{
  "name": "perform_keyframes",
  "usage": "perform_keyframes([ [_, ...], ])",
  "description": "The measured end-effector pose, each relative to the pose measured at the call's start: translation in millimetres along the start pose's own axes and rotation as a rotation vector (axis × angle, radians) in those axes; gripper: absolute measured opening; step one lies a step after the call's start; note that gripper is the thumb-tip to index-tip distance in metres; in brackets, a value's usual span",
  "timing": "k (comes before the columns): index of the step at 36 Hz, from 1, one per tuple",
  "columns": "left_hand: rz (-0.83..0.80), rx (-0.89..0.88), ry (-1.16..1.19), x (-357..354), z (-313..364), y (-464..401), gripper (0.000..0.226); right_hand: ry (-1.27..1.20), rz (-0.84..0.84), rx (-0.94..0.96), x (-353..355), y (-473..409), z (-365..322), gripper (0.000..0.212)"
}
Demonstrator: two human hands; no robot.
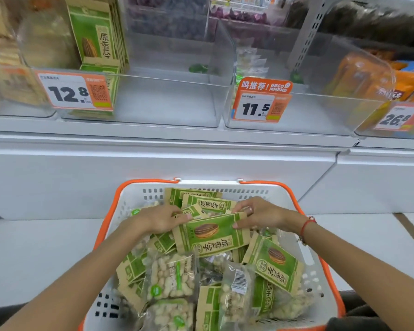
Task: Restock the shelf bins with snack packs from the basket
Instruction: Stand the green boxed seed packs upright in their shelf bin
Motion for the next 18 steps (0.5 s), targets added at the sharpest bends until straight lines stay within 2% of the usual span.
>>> perform_keyframes([
  [4, -0.005, 0.015, -0.142, -0.3, 2.0, 0.0, 0.053, -0.077, 0.076, -0.047, 23.9, -2.4, 11.6, 0.027],
  [7, -0.072, 0.084, -0.365, -12.7, -2.9, -2.2, 0.073, 0.125, 0.259, -0.064, 38.2, -7.1, 17.4, 0.023],
  [10, -0.058, 0.100, -0.523, -20.0, -3.5, -4.3, 0.091, 0.238, 0.244, -0.114, 33.3, -9.8, 24.1, 0.030],
  [12, -0.079, 0.102, -0.564, -21.3, -4.8, -2.0, 0.102, 0.148, 0.168, -0.141, 27.8, -4.2, 24.5, 0.038],
  [14, -0.046, 0.083, -0.550, -17.8, -6.3, -1.3, 0.103, -0.062, 0.058, -0.148, 24.6, 0.7, 26.6, 0.043],
  [18, 0.149, 0.014, -0.352, -0.2, -4.5, 2.0, 0.088, -0.411, -0.071, -0.091, 31.3, 11.3, 26.6, 0.034],
])
Point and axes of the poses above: each hand's wrist, its own y-axis away from the middle knuckle, its own x-axis out of the back of the hand, z = x × y, the point moved 6 cm from there along -y, towards the middle knuckle, and after that the axes turned 9 degrees about -x, right-handed, at the moved point
